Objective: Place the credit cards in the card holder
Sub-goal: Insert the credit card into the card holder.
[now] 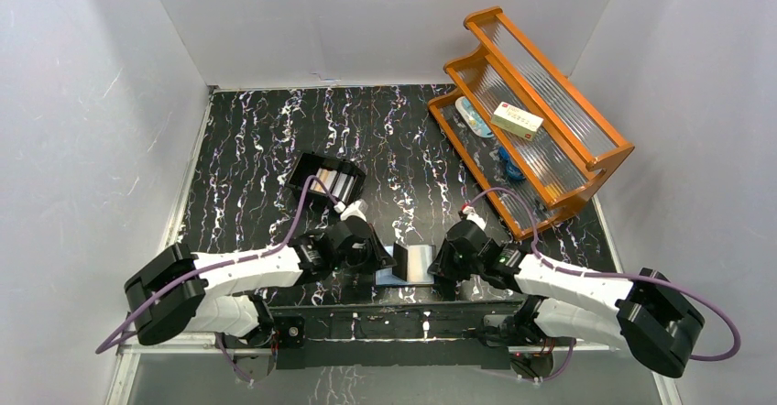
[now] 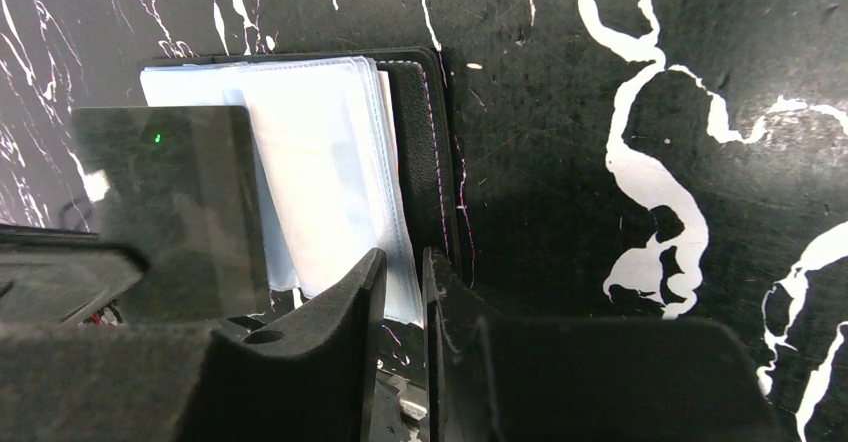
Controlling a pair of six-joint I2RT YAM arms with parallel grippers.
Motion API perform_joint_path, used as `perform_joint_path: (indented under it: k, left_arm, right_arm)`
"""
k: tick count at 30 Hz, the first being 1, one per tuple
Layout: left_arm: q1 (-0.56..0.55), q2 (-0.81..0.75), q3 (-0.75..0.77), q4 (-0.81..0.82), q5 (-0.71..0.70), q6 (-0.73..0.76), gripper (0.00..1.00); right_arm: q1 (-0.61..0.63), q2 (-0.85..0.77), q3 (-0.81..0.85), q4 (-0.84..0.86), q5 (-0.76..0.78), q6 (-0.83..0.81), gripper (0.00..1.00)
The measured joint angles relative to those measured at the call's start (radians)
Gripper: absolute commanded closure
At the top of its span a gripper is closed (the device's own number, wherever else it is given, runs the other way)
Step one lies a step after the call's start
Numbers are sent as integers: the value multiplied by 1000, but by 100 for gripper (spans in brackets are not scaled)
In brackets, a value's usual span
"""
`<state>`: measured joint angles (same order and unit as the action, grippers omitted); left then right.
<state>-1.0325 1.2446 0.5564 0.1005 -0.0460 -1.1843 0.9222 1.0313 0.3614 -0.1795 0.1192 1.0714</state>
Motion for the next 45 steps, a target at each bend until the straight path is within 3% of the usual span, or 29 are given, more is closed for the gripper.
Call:
perform_joint_path:
  k: [13,42,45]
  left_arm:
    - [-22,49,-47,55,-61,-65,100]
    - [-38,198,25,55,-63,-23,100]
    - [-40,213,37,52,-62,-19,89]
  right_arm:
    - [0,-18,-20,25,-2,7,71]
    - [0,-24,-26,32,-2,11,71]
    - [0,-23,-26,32,-2,11,70]
